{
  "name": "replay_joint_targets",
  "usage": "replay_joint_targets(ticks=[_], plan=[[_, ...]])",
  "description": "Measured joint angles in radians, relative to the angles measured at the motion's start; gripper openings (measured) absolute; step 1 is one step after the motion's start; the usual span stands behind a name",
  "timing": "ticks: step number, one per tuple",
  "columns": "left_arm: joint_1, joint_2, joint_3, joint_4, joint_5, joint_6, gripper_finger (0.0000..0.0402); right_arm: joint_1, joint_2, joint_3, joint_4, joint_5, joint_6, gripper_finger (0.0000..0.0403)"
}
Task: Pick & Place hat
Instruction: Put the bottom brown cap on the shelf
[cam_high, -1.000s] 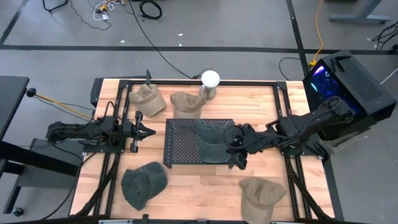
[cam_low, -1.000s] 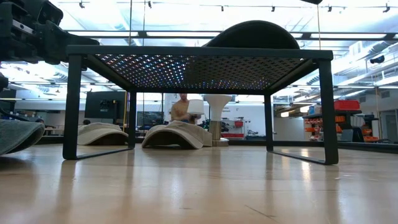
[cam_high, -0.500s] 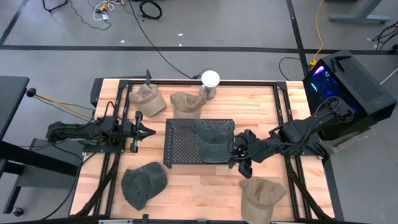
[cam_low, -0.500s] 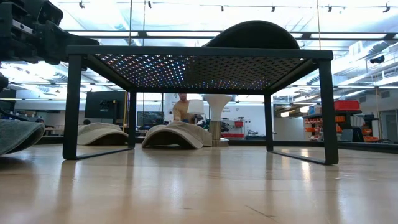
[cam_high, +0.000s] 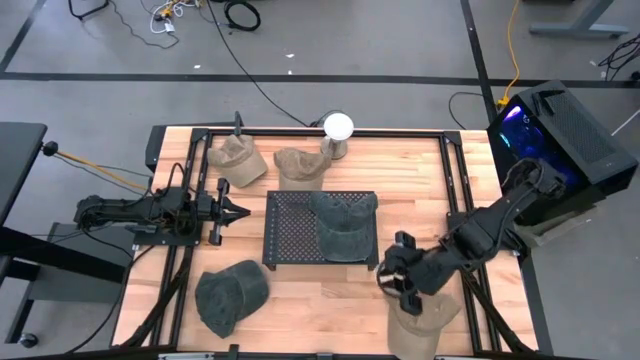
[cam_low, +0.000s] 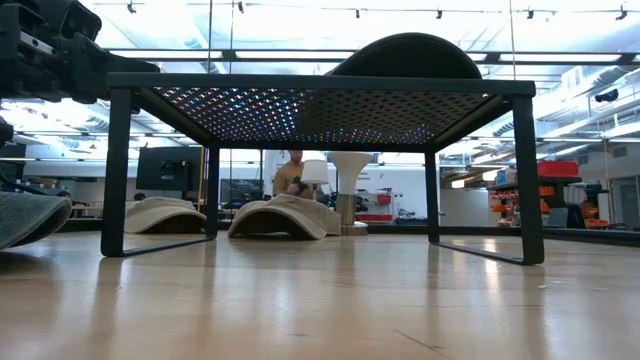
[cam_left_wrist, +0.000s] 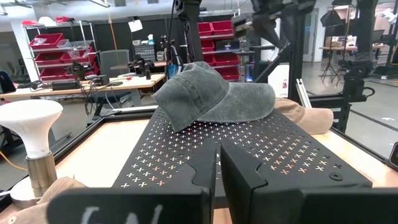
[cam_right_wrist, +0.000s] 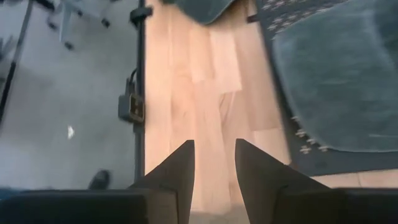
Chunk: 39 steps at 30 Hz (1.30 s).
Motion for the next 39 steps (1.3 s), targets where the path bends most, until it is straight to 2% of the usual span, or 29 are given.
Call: replay_joint_targets(ticks=[7,14,26,32,39], plan=[[0.0,0.0,0.0,0.0,0.0,0.0,0.003,0.079,0.042,0.0,0.0,0.0,-0.098,0.0117],[0.0,0.0,0.0,0.0,0.0,0.0,0.003,0.092,0.073,0.0,0.006,0.002,-0.118,0.0116],[0.0,0.0,0.0,0.0,0.0,0.0,0.003,-0.006,0.072,0.003,0.032,-0.023,-0.157,0.0116],[0.0,0.0,0.0,0.0,0.0,0.0,0.003,-0.118,0.071,0.068,0.025,-0.099,-0.182,0.0116],[0.0,0.0,0.0,0.0,0.0,0.0,0.003,-0.213,0.071,0.147,0.027,-0.105,-0.281,0.0116]])
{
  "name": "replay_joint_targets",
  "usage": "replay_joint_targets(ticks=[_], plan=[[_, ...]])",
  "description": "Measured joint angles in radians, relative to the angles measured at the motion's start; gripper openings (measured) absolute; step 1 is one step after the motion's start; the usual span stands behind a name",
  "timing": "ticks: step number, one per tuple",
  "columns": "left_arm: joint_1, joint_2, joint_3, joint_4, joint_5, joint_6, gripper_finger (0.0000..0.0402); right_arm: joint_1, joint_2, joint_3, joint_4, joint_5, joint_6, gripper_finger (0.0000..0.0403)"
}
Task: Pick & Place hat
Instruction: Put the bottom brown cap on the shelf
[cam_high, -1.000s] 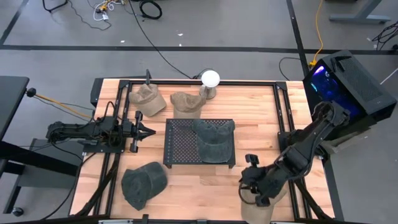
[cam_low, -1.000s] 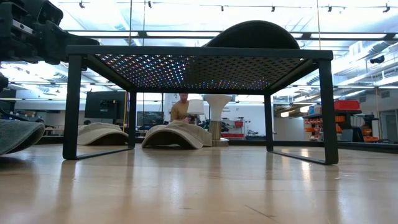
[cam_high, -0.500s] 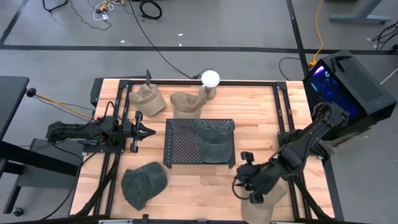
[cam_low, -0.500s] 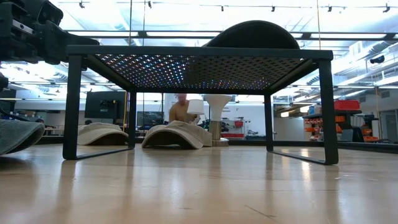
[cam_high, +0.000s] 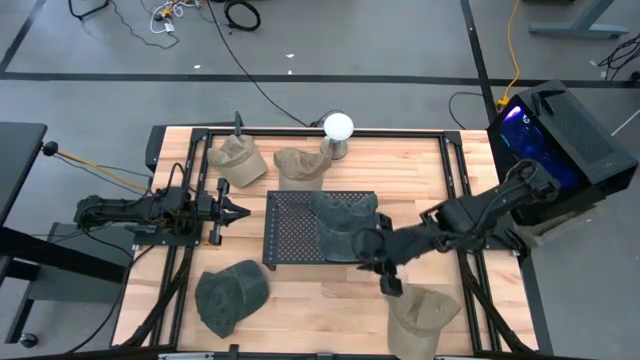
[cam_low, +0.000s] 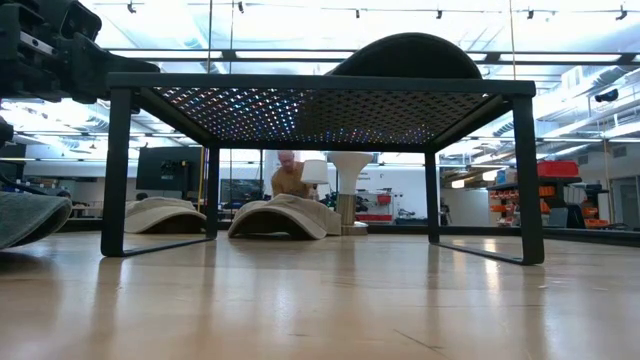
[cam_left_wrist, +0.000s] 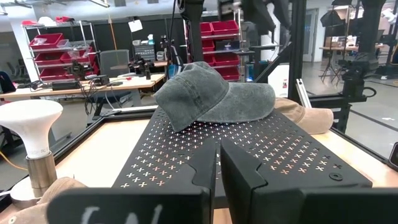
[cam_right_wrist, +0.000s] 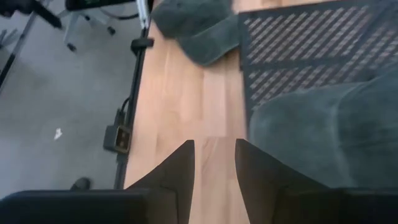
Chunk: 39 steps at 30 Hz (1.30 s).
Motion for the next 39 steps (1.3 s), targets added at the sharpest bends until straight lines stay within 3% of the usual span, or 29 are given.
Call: replay_joint_targets(ticks=[15,39], plan=[[0.0,0.0,0.0,0.0,0.0,0.0,0.003,-0.111,0.035,0.004,0.014,-0.001,-0.112,0.0116],[0.0,0.0,0.0,0.0,0.0,0.0,0.003,-0.086,0.043,0.004,0.022,-0.05,-0.085,0.0116]])
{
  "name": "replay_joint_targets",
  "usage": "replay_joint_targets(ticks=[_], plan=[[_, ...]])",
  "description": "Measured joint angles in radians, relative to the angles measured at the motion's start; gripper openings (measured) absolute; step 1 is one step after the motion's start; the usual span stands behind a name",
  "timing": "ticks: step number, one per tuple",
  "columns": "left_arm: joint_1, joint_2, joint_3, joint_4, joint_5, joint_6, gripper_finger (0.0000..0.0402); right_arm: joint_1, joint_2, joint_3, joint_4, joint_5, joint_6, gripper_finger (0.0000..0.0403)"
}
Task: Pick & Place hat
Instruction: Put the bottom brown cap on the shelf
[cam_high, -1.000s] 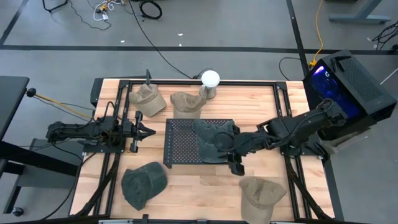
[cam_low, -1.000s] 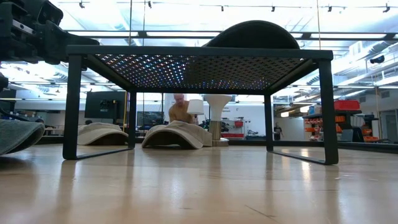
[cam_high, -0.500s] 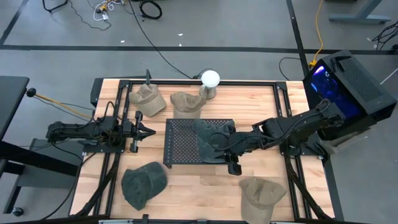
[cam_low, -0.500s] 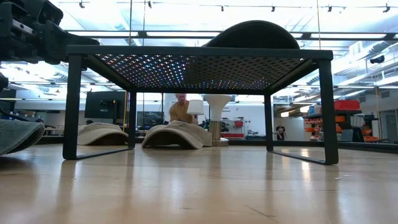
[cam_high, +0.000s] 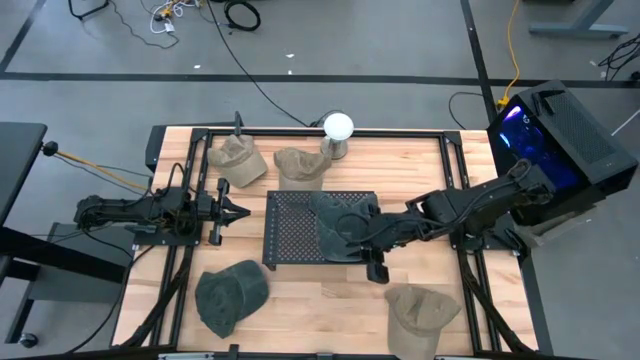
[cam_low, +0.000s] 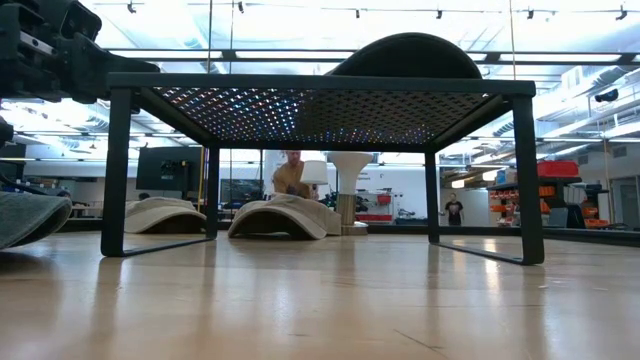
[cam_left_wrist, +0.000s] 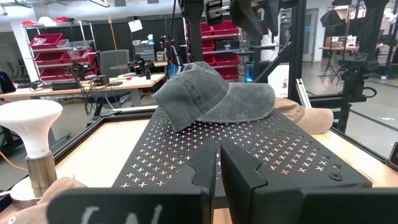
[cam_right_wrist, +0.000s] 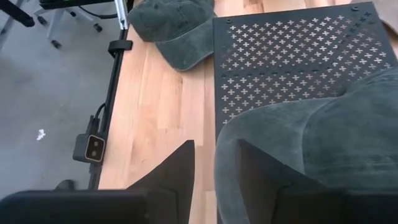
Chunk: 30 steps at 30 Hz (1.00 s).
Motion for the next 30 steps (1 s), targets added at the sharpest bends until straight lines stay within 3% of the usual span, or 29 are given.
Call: replay_joint_targets(ticks=[8,20,30], plan=[[0.0,0.0,0.0,0.0,0.0,0.0,0.003,0.044,0.0,0.0,-0.001,0.001,0.0,0.0116],[0.0,0.0,0.0,0.0,0.0,0.0,0.003,0.209,-0.001,-0.035,-0.027,-0.004,-0.03,0.0116],[0.0,0.0,0.0,0.0,0.0,0.0,0.003,0.326,-0.001,-0.173,-0.027,-0.134,-0.107,0.0116]])
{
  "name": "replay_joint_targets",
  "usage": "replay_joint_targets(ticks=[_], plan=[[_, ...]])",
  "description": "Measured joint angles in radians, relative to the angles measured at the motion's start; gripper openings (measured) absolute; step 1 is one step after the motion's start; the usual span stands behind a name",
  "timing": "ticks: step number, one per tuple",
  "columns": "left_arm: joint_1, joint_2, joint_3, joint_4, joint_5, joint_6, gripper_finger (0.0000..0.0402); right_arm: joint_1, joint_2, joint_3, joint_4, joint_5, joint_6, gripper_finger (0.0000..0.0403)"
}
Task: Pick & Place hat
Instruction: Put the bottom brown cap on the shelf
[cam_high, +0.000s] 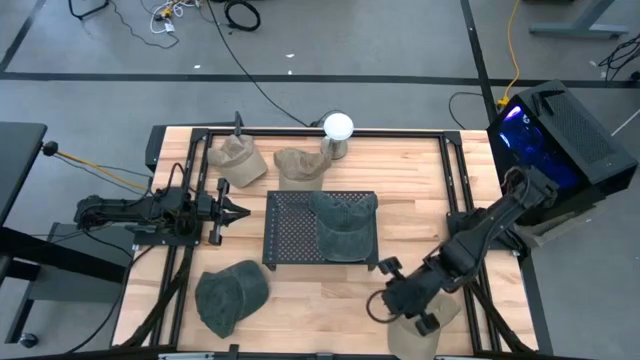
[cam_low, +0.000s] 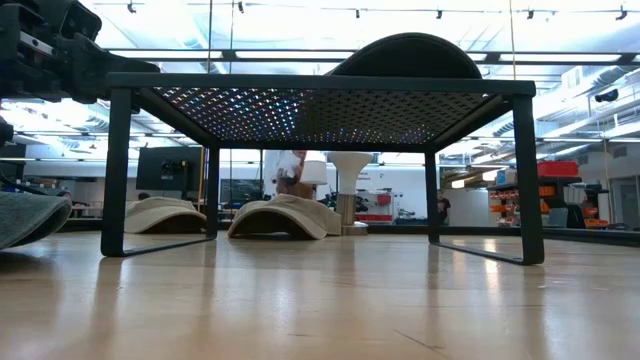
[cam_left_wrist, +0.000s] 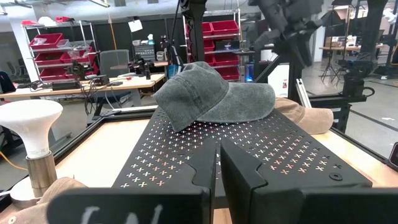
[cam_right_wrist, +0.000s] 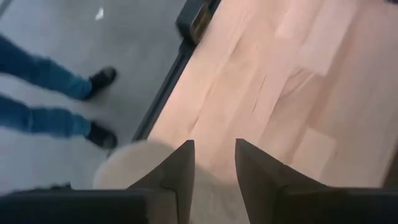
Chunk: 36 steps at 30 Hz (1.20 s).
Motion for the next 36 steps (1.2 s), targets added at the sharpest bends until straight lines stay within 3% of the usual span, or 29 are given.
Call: replay_joint_targets(ticks=[9,14,24,31,36], plan=[[0.0,0.0,0.0,0.0,0.0,0.0,0.003,0.057,0.0,-0.135,-0.007,0.0,-0.028,0.0119],[0.0,0.0,0.0,0.0,0.0,0.0,0.003,0.089,0.0,-0.197,-0.01,-0.001,-0.028,0.0143],[0.0,0.0,0.0,0.0,0.0,0.0,0.003,0.141,0.0,-0.22,-0.013,-0.075,-0.192,0.0206],[0.0,0.0,0.0,0.0,0.0,0.0,0.003,0.163,0.0,-0.22,-0.01,-0.077,-0.336,0.0212],[0.0,0.0,0.0,0.0,0.0,0.0,0.003,0.167,0.0,-0.258,0.047,-0.077,-0.34,0.0213]])
